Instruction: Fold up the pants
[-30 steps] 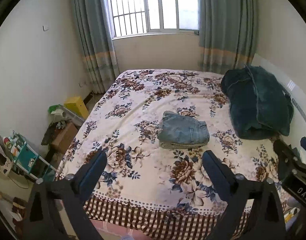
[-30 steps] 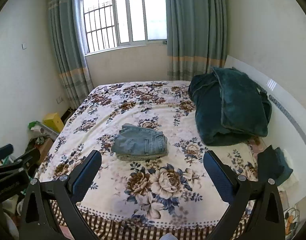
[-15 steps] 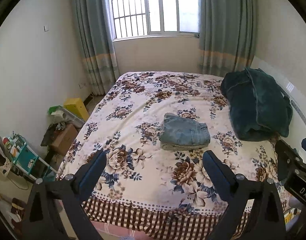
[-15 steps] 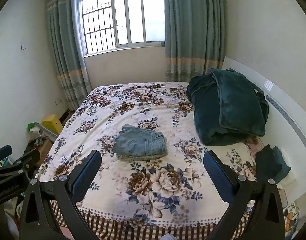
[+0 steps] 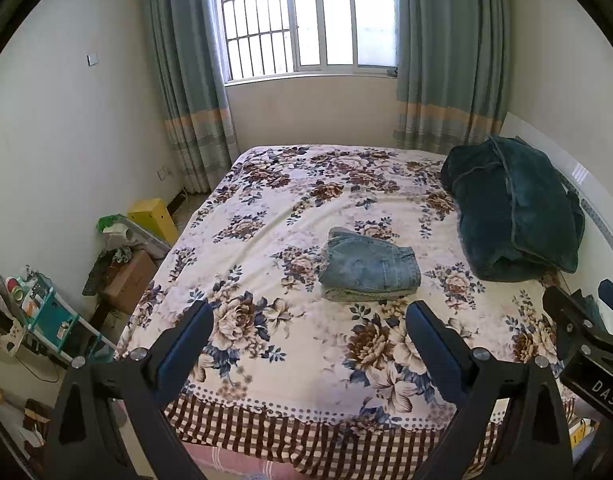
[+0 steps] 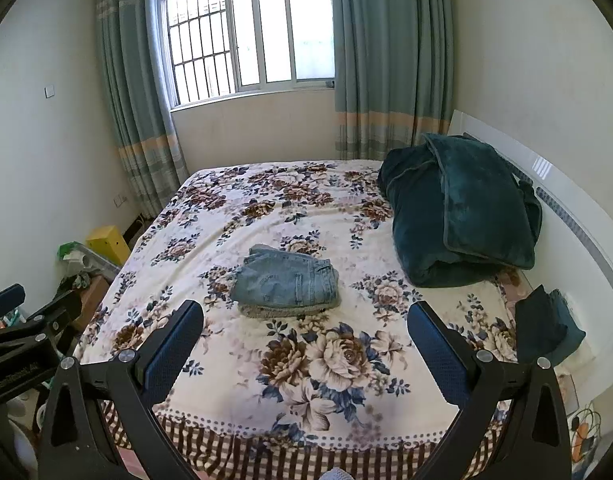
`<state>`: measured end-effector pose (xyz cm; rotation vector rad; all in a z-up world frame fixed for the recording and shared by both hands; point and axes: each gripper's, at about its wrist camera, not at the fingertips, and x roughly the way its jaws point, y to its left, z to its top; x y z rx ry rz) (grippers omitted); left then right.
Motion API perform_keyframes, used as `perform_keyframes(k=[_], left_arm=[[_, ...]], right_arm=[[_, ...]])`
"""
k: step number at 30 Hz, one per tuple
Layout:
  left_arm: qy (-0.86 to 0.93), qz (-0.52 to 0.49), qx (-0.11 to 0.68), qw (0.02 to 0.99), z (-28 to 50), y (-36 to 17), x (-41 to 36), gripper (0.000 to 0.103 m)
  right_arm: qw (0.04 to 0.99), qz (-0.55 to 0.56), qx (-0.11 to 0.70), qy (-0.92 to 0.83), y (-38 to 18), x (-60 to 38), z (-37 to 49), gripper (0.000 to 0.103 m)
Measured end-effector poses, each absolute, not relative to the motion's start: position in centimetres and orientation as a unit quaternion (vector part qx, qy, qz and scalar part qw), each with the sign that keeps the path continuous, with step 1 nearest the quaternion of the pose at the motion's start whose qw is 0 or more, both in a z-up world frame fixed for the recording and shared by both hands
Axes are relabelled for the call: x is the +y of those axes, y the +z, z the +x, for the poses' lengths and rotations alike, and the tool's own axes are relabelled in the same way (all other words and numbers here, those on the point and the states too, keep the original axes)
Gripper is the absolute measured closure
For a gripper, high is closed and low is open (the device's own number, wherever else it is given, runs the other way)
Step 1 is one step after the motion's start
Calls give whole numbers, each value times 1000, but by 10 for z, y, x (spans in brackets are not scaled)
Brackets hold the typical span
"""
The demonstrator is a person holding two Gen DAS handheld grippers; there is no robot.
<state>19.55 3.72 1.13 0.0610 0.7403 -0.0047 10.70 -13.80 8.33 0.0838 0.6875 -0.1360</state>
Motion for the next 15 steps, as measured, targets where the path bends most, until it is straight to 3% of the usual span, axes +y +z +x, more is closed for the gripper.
perform_keyframes(k=[15], left_arm=[[-5, 29, 359, 933, 197, 15, 37, 5]], right_arm=[[938, 41, 337, -64, 81, -135, 106, 0]])
